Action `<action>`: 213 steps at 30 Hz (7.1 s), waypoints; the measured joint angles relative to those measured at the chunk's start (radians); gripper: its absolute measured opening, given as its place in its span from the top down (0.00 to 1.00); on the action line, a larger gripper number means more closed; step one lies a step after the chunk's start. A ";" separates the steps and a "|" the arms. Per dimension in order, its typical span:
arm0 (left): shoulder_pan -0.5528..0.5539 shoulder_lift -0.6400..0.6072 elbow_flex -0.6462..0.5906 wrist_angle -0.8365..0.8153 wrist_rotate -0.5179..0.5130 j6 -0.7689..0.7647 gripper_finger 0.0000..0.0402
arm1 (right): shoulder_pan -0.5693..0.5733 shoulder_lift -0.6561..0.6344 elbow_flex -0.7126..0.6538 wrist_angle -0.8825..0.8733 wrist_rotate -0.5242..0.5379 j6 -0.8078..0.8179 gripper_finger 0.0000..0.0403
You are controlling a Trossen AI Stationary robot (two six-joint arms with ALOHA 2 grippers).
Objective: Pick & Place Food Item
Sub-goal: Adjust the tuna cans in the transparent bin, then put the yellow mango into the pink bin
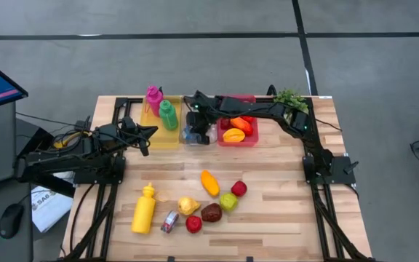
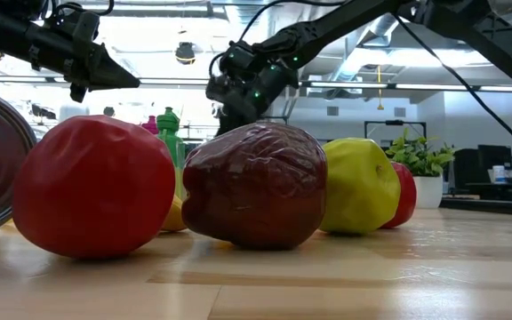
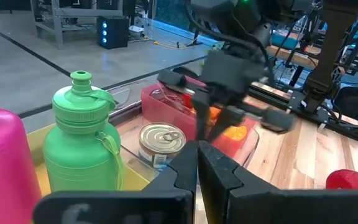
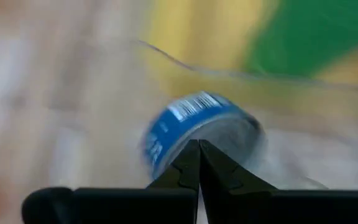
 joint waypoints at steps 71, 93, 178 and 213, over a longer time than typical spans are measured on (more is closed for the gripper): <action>0.000 0.000 0.000 0.000 0.000 0.000 0.99 | -0.022 -0.056 0.457 -0.332 0.031 0.060 1.00; 0.000 0.002 0.000 0.000 0.000 0.000 0.99 | 0.183 -0.055 0.456 -0.624 0.322 0.616 1.00; 0.000 0.144 0.000 0.000 0.038 -0.046 0.99 | 0.440 -0.047 0.343 -0.722 0.449 1.289 0.18; 0.000 0.144 0.000 0.000 0.038 -0.045 0.99 | 0.500 -0.049 -0.126 -0.304 0.367 1.483 0.18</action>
